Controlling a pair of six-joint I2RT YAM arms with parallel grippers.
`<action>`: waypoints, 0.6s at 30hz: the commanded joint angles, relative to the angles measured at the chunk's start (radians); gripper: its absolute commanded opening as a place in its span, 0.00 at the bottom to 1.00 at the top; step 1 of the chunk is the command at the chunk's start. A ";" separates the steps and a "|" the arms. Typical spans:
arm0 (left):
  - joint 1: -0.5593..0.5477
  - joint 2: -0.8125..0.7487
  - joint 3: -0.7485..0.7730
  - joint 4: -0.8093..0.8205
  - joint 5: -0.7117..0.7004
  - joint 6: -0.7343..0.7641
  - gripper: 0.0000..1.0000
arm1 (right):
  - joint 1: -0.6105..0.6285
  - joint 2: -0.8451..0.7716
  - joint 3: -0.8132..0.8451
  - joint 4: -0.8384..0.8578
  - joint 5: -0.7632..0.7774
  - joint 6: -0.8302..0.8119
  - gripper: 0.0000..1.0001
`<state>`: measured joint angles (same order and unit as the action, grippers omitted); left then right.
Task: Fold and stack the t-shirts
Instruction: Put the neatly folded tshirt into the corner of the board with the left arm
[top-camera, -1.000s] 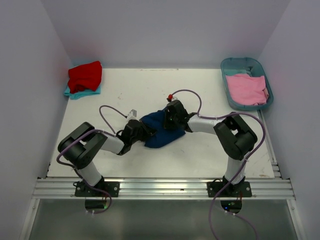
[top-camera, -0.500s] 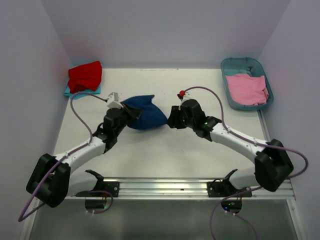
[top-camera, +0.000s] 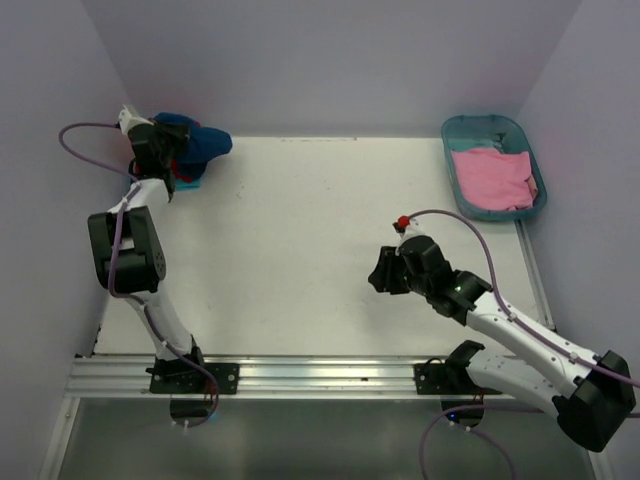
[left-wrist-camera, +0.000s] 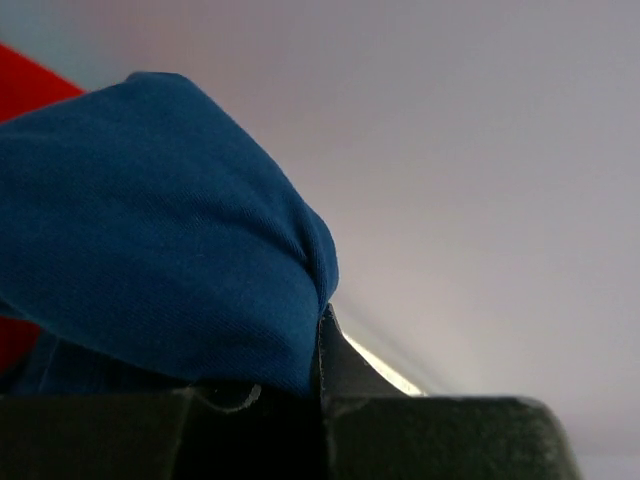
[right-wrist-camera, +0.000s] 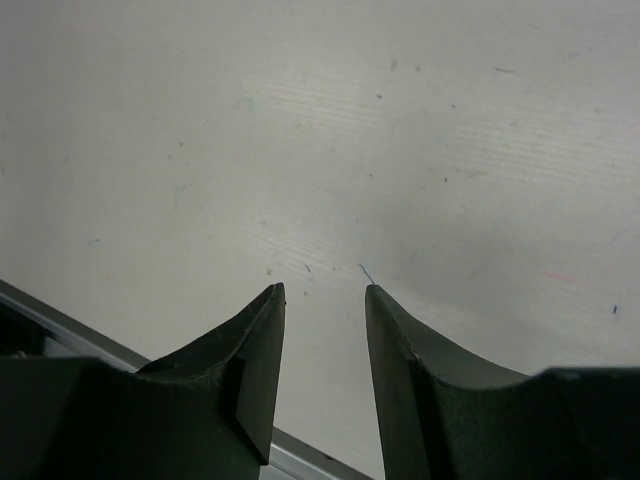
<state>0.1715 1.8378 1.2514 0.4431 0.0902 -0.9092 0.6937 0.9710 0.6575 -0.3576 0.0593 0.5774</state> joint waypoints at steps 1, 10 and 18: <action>0.032 0.130 0.254 0.086 0.158 -0.049 0.00 | 0.001 -0.096 -0.027 -0.092 0.056 0.030 0.42; 0.078 0.354 0.793 0.115 0.154 -0.028 0.00 | 0.001 -0.097 -0.065 -0.175 0.091 0.064 0.41; 0.102 0.451 0.771 -0.020 -0.108 0.182 0.00 | 0.001 -0.022 -0.001 -0.205 0.071 0.062 0.41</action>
<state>0.2493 2.2147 2.0514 0.4648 0.1200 -0.8284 0.6937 0.9432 0.6033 -0.5323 0.1215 0.6296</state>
